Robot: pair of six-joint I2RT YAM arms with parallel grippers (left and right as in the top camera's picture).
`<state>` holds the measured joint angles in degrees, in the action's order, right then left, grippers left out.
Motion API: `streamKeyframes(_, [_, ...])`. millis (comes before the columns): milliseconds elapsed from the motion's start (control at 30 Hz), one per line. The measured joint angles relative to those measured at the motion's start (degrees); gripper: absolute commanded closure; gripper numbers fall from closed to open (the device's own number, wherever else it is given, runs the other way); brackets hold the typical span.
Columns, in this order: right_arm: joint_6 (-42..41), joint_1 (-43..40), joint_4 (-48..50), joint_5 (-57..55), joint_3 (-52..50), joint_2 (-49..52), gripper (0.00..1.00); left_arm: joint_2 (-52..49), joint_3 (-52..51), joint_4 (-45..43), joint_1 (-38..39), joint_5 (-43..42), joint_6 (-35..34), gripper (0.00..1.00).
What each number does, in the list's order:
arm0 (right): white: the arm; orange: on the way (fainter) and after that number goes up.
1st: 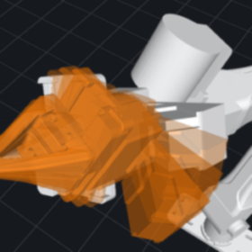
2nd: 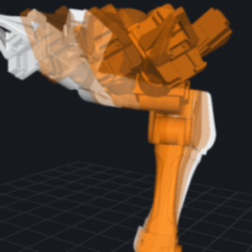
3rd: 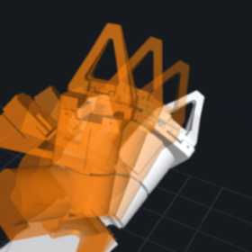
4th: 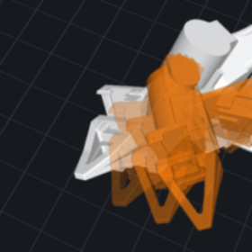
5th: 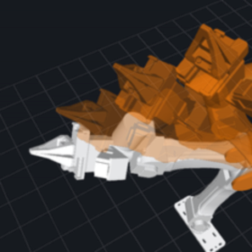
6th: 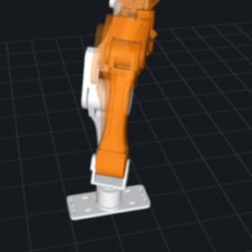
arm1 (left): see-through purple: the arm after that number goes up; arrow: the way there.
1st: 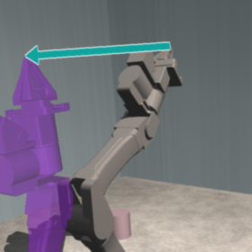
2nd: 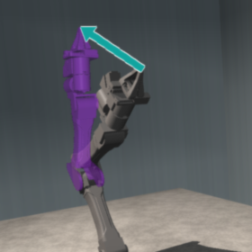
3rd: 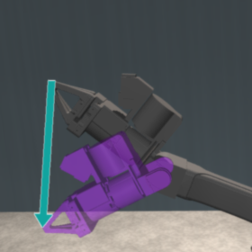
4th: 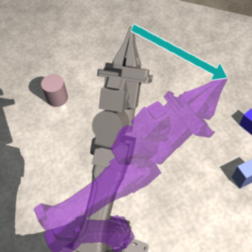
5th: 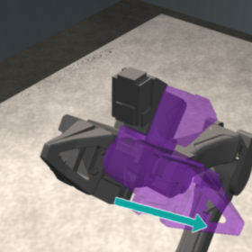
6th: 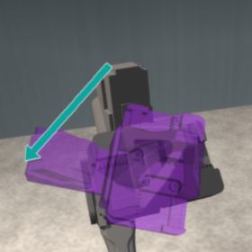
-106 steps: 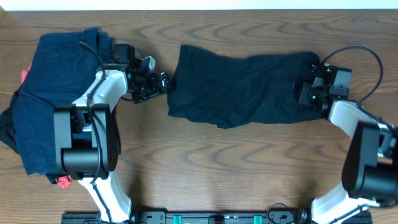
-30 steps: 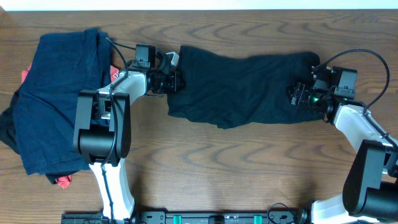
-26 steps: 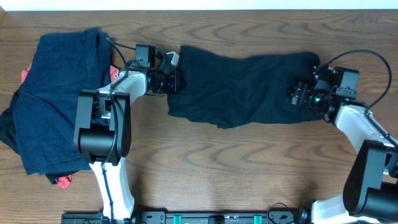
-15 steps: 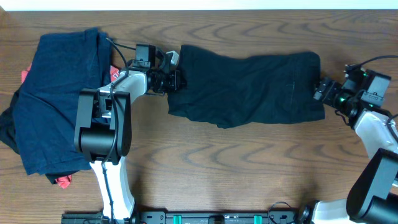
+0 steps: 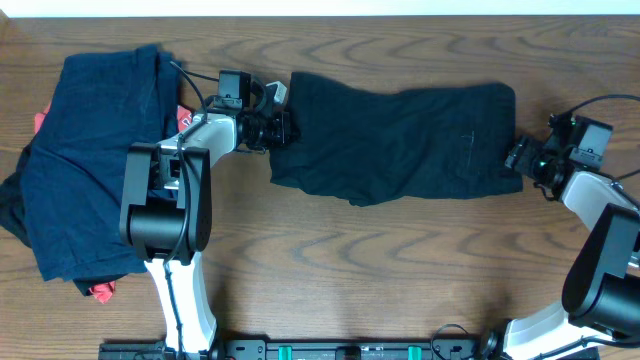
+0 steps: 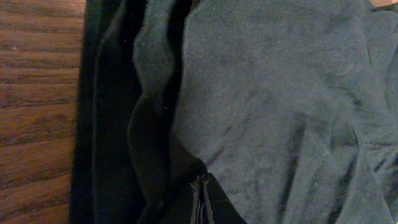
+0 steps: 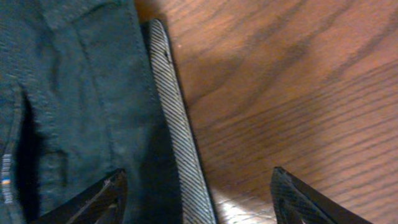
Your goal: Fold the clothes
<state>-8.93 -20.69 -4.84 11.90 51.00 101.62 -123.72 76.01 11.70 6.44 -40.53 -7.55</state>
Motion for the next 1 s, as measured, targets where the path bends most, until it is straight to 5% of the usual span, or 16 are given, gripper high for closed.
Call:
streamKeyframes(467, [1.11,4.76,1.64,-5.16,0.22,3.02,0.43,0.0,0.0,0.0,0.0,0.02,0.0,0.94])
streamKeyframes(1000, [-0.87,6.99,2.08,-7.63,0.63,3.65,0.74,0.0,0.02,0.02,0.0,0.09,-0.13,0.94])
